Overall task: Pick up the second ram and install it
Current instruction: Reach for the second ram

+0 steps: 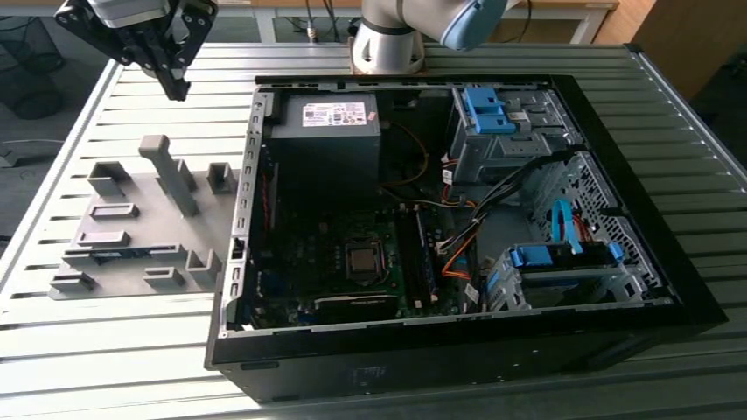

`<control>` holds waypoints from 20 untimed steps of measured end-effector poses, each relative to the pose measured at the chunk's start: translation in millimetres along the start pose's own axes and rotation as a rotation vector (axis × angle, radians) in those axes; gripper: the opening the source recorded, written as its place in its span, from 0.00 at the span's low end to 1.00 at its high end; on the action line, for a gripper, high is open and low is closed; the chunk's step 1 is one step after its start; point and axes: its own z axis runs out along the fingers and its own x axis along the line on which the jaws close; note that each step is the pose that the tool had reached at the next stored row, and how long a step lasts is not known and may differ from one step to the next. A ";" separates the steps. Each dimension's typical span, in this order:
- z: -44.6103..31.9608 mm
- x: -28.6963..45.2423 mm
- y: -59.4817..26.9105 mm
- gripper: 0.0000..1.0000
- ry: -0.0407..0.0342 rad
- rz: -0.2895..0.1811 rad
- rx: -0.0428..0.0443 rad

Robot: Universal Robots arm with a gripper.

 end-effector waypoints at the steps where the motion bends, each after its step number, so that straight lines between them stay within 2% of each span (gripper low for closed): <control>1: -0.1 0.4 -0.5 0.11 0.0000 0.000 0.0000; 6: -0.3 2.1 -4.8 0.11 0.0000 0.000 0.0000; 20: -0.4 3.4 -5.9 0.11 0.0000 0.000 0.0000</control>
